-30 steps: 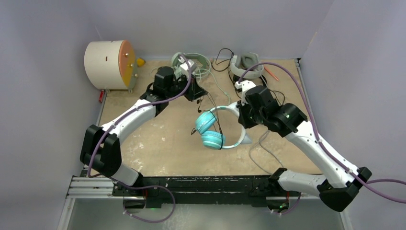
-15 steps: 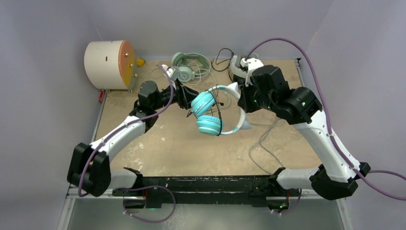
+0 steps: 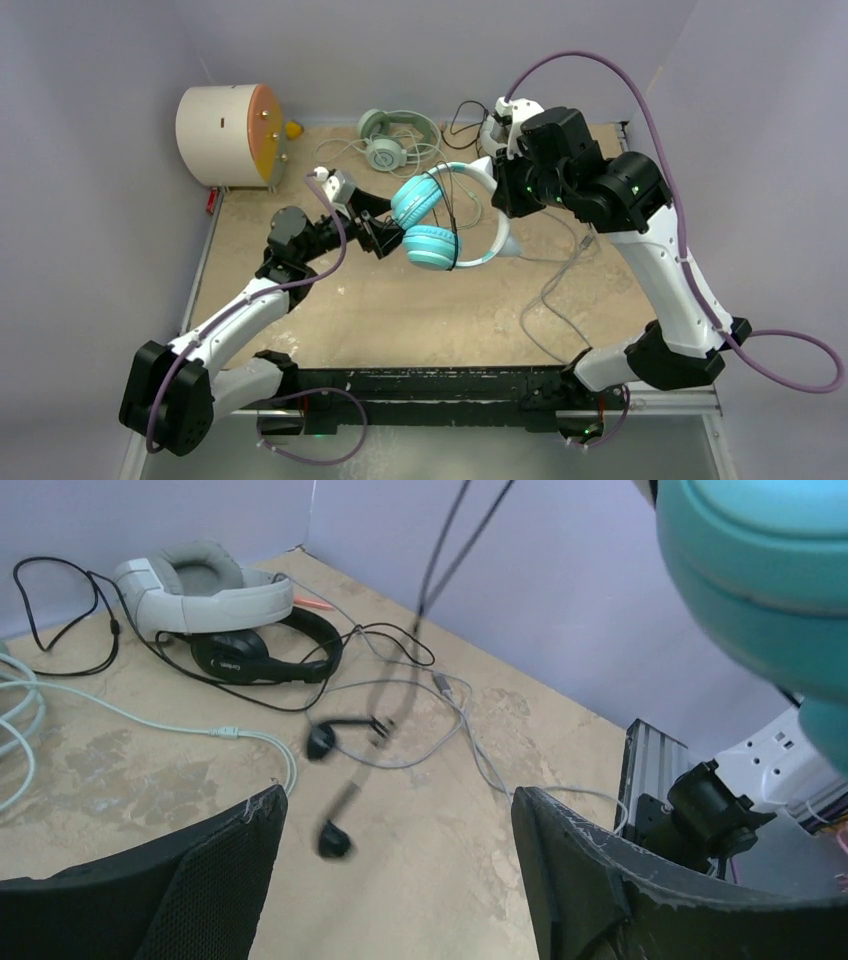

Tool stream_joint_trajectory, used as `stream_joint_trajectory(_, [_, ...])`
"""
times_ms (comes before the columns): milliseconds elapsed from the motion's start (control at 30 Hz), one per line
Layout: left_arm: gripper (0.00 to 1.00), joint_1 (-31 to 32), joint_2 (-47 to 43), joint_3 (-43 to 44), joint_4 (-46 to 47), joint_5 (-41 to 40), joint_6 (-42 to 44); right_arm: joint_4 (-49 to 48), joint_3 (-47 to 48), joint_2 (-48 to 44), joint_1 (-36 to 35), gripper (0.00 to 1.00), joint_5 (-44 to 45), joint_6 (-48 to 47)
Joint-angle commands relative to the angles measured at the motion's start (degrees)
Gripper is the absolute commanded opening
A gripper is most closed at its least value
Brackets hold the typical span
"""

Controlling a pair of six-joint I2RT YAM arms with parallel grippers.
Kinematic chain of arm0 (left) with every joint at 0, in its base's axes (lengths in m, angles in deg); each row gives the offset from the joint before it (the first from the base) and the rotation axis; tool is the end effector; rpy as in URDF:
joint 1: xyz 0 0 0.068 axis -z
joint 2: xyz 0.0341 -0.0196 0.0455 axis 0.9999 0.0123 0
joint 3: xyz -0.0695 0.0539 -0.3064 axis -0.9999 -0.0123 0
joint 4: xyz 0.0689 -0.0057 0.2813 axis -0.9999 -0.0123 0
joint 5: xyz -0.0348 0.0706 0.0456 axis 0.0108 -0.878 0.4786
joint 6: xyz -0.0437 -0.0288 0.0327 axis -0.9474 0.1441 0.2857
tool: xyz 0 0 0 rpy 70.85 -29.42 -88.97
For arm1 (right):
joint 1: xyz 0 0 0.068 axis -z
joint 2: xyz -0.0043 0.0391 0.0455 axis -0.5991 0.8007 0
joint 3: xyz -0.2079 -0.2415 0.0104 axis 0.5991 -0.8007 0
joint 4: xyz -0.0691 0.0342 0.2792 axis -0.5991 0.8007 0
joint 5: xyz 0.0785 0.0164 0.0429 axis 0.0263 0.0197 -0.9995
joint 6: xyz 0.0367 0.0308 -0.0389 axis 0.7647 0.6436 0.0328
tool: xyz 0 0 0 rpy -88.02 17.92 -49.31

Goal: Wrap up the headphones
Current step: Wrap the headphones cable around the headphones.

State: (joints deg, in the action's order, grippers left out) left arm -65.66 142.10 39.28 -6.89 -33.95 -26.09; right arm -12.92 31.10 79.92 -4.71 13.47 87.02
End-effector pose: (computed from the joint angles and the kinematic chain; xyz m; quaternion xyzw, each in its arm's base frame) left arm 0.2248 -0.1291 0.3374 0.2329 0.6198 -0.4860 0.5704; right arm 0.2020 0.1677 0.5647 -0.1607 0.8658 0.1524 0.4488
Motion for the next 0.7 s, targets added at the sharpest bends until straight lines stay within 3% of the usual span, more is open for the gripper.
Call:
stream_joint_trajectory(0, [0.81, -0.3, -2.5, -3.8, 10.0, 1.7, 2.2, -0.1, 3.6, -0.4, -0.2, 0.00, -2.4, 2.0])
stream_joint_trajectory(367, [0.81, -0.3, 3.5, -3.9, 19.2, 2.1, 2.3, 0.4, 5.5, 0.9, -0.3, 0.00, -4.3, 3.0])
stream_joint_trajectory(667, [0.80, -0.1, 15.3, -4.3, 47.4, 13.1, -10.5, -0.6, 5.8, 1.0, -0.3, 0.00, -4.8, 4.3])
